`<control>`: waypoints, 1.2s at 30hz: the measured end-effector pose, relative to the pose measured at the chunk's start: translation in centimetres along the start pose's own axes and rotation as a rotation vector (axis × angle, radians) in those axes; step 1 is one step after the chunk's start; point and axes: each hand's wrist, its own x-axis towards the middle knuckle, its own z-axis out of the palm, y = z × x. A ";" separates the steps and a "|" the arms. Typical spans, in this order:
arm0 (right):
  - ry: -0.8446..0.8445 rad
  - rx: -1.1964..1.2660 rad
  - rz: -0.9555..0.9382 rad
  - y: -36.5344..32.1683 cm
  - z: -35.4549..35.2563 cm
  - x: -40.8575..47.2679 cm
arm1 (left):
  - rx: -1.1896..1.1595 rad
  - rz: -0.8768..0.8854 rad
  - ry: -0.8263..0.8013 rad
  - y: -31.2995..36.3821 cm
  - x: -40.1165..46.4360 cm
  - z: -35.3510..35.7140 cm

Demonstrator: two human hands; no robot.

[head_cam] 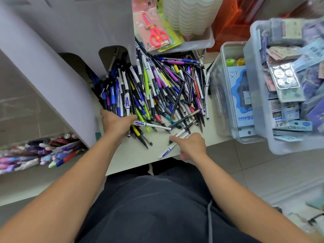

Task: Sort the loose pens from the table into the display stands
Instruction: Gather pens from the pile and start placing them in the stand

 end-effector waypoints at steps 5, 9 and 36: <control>-0.008 0.371 0.063 -2.0 1.2 1.2 | 0.050 -0.032 0.021 0.6 0.5 -0.4; -0.068 0.447 0.036 -3.5 0.7 0.8 | 0.007 -0.029 0.006 0.6 0.5 -0.5; 0.058 -0.150 -0.520 -7.5 5.1 1.1 | 0.179 -0.014 -0.174 2.6 2.6 -2.4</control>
